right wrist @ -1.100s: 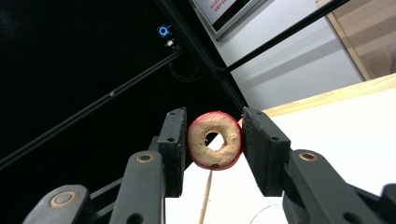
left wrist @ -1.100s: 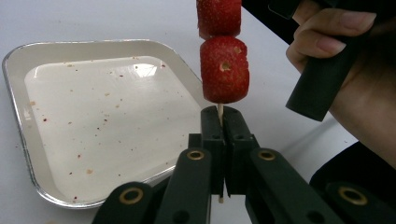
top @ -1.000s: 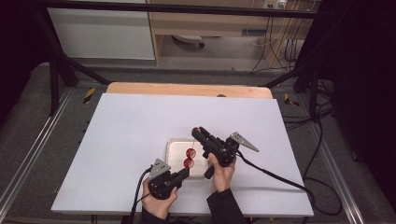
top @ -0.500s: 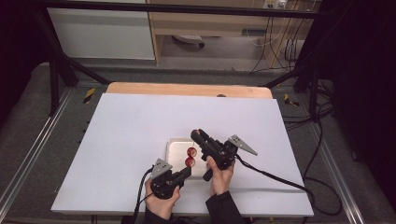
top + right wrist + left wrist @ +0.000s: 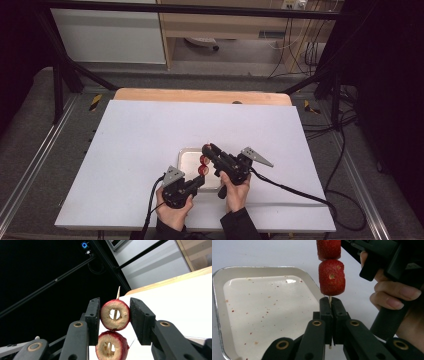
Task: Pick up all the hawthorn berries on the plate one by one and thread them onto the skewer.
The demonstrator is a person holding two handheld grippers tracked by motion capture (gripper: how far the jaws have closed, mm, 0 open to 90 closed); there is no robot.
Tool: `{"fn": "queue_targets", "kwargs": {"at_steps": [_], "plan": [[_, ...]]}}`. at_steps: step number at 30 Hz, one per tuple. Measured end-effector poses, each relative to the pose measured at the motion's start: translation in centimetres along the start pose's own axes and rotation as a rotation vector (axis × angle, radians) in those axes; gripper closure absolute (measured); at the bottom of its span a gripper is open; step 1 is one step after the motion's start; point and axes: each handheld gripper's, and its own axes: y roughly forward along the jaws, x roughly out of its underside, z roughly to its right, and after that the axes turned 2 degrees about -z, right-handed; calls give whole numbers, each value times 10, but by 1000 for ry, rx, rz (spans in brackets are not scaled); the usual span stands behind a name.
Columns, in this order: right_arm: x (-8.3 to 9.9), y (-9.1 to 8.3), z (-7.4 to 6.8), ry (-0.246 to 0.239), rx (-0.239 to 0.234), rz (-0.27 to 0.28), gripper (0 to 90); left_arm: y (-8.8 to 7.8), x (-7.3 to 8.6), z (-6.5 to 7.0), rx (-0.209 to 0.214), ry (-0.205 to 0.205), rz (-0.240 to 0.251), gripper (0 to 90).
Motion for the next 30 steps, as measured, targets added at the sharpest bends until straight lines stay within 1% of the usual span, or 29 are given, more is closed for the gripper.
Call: {"fn": "queue_targets", "kwargs": {"at_steps": [1,3,5,8,10,12,13,15,16,17,19,20,21,22,23,24,25,26,27,29,30], "plan": [[-1,0,0,-1,0,-7,619,0,1,-1,6,3,0,884],[-3,-1,0,-19,2,-28,611,-1,1,-3,10,10,4,885],[-7,-3,0,-39,12,-48,527,-3,2,-5,12,17,6,884],[-14,-7,0,-70,22,-73,444,-6,2,-9,7,26,5,884],[-20,-10,1,-94,39,-96,379,-7,3,-12,1,31,3,884],[-25,-13,3,-114,58,-127,306,-8,3,-15,8,38,-4,884],[-28,-14,5,-130,70,-154,269,-9,3,-16,1,45,-11,884],[-31,-16,7,-162,89,-202,210,-9,3,-19,10,55,-15,885],[-32,-17,9,-182,99,-242,179,-10,3,-20,-1,67,-13,884],[-33,-18,11,-205,108,-264,151,-10,3,-21,-2,70,-15,884],[-34,-20,15,-230,111,-305,102,-11,2,-22,6,74,-21,884],[-33,-22,18,-239,118,-321,87,-12,1,-23,5,77,-22,884],[-33,-23,20,-253,122,-345,78,-13,1,-23,12,73,-28,884],[-33,-24,22,-270,127,-369,61,-13,0,-24,7,81,-25,884],[-33,-26,24,-281,136,-389,43,-15,-1,-25,11,81,-36,884],[-33,-27,27,-293,153,-424,32,-16,-2,-26,9,88,-36,884],[-33,-29,30,-306,157,-447,27,-16,-2,-26,13,87,-42,884],[-33,-31,31,-311,162,-464,17,-18,-4,-27,13,94,-48,884],[-33,-33,34,-326,173,-475,14,-19,-5,-27,15,92,-48,884],[-33,-38,38,-335,180,-493,10,-21,-7,-29,13,104,-58,884],[-33,-41,40,-339,186,-500,8,-22,-8,-30,16,102,-62,884]]}}
